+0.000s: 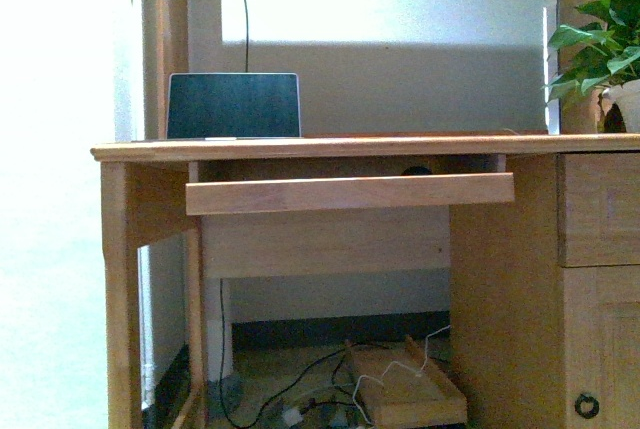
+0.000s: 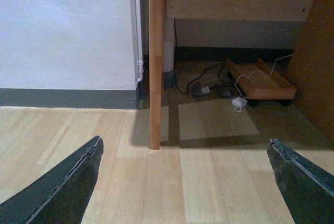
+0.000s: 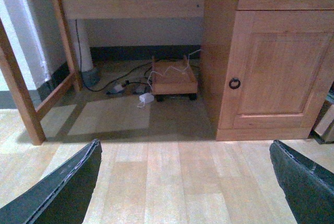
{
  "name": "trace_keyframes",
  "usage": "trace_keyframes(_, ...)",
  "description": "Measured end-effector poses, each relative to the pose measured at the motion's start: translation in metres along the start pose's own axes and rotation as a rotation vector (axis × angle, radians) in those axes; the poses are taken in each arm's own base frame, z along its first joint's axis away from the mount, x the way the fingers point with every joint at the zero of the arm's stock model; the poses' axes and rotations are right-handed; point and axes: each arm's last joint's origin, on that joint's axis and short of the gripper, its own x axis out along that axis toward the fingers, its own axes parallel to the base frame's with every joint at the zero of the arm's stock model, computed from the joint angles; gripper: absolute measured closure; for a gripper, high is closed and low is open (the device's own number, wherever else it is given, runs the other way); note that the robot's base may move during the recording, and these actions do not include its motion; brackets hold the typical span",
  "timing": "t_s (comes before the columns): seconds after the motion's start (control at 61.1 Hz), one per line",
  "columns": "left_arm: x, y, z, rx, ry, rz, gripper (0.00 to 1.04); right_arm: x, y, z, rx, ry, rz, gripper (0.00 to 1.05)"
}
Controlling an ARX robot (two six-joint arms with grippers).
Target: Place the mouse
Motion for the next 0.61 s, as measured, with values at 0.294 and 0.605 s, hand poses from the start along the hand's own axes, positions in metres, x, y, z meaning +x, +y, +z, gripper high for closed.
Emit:
trace_keyframes(0.294, 0.0, 0.0, 0.0, 0.0, 0.0, 0.0, 0.08, 0.0, 0.0, 0.0, 0.0, 0.0, 0.0, 0.07)
trace_keyframes(0.605, 0.0, 0.0, 0.0, 0.0, 0.0, 0.0, 0.08, 0.0, 0.0, 0.0, 0.0, 0.0, 0.0, 0.07)
